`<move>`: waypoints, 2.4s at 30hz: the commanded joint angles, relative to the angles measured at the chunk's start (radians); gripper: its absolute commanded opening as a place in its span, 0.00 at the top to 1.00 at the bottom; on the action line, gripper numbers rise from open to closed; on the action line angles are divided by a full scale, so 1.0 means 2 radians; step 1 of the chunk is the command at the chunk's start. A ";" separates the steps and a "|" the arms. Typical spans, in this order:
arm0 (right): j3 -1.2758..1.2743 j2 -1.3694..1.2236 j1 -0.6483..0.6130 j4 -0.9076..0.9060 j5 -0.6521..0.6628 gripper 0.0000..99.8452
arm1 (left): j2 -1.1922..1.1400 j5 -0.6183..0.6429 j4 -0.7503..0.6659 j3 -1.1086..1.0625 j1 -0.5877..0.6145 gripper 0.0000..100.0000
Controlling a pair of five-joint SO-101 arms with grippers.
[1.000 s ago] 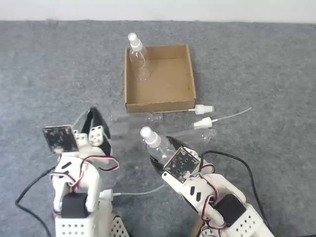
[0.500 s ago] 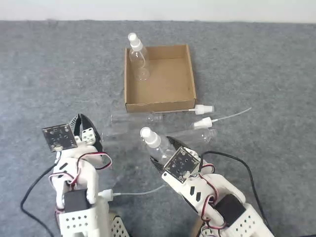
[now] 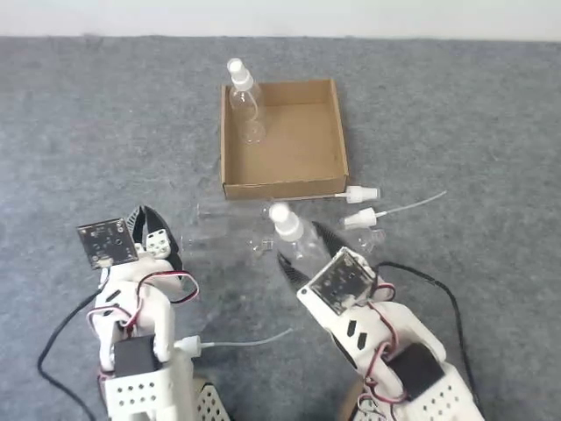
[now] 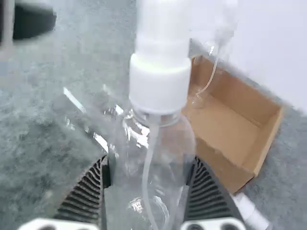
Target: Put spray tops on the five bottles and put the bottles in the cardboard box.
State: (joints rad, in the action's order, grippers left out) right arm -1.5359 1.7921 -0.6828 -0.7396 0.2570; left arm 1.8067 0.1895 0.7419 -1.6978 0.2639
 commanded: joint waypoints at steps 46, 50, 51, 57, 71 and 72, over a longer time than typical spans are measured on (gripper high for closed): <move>0.177 -0.305 -0.119 0.143 0.006 0.99 | 0.008 -0.077 0.049 0.160 -0.249 0.99; 0.177 -0.305 -0.118 0.142 0.004 0.99 | 0.008 -0.077 0.049 0.165 -0.257 0.99; 0.177 -0.305 -0.118 0.142 0.004 0.99 | 0.008 -0.077 0.049 0.165 -0.256 0.99; 0.177 -0.305 -0.116 0.142 0.003 0.99 | 0.008 -0.077 0.051 0.165 -0.252 0.99; 0.262 -0.320 -0.062 0.139 0.003 0.99 | 0.008 -0.058 0.048 0.145 -0.047 0.99; 0.272 -0.330 -0.061 0.139 0.003 0.99 | 0.008 -0.042 0.048 0.138 -0.031 0.99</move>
State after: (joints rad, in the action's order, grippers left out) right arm -1.1093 1.1738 -0.8224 -0.4772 0.2570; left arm 1.8067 0.0437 0.8370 -1.4016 0.0936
